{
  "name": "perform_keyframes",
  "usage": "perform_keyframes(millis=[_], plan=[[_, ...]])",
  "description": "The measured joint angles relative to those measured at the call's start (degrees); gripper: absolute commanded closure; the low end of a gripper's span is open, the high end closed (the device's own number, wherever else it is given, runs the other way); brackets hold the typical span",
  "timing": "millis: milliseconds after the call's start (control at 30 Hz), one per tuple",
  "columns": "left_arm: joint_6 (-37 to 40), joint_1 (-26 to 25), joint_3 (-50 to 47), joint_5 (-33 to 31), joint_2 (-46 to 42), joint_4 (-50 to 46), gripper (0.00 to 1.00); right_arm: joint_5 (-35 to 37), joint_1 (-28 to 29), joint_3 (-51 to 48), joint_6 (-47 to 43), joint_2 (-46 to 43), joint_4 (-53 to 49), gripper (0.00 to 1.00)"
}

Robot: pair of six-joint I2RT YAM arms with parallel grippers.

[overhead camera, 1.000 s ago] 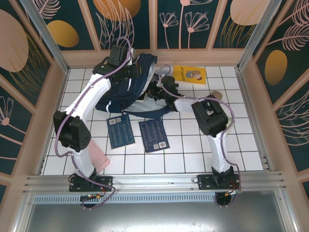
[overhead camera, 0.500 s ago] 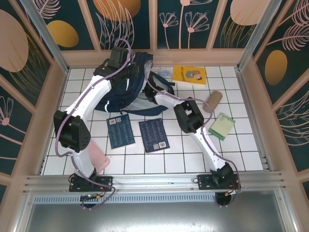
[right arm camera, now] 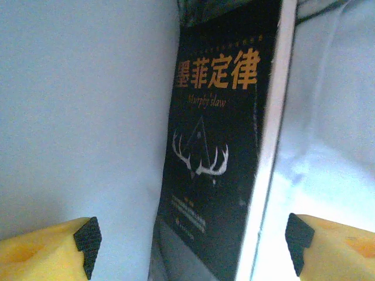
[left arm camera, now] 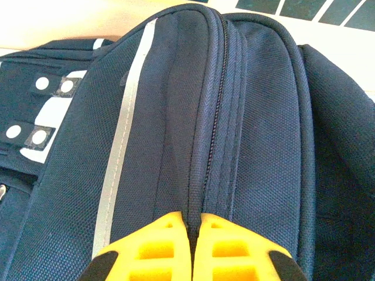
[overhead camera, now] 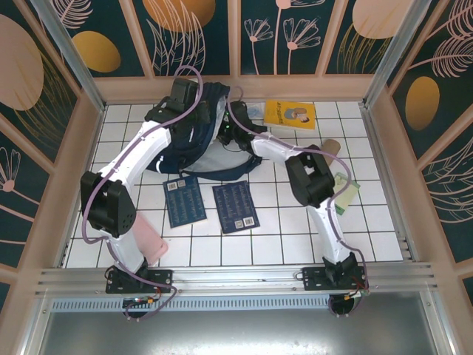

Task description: Pack the student bag

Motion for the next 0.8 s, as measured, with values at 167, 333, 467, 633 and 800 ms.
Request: perform_keyframes(millis=[167,333,467,633,800], plan=[[0.02,0.00,-1.11,-0.87,0.00,1.01,1.00,4.20,-1.42,-9.75,-6.01,-11.02,-5.18,0.22],[0.02,-0.13,-4.57,-1.03,0.00,3.85,1.00,8.35,-4.07,-22.51,-11.34,-22.73,-7.78,0.35],[0.02,-0.11,-5.88,-1.22,0.00,4.20,1.00,9.99,-9.81,-29.46,-14.27,-27.58,-8.28,0.78],[0.02,-0.11,-6.03,-1.29,0.00,4.59,1.00,11.54,-18.34,-29.49,-15.91,-25.29,-8.46,1.00],[0.04,-0.11,-6.03,-0.61,0.00,4.74,1.00,12.02,-21.38,-20.22,-15.76,-16.06,-8.79,1.00]])
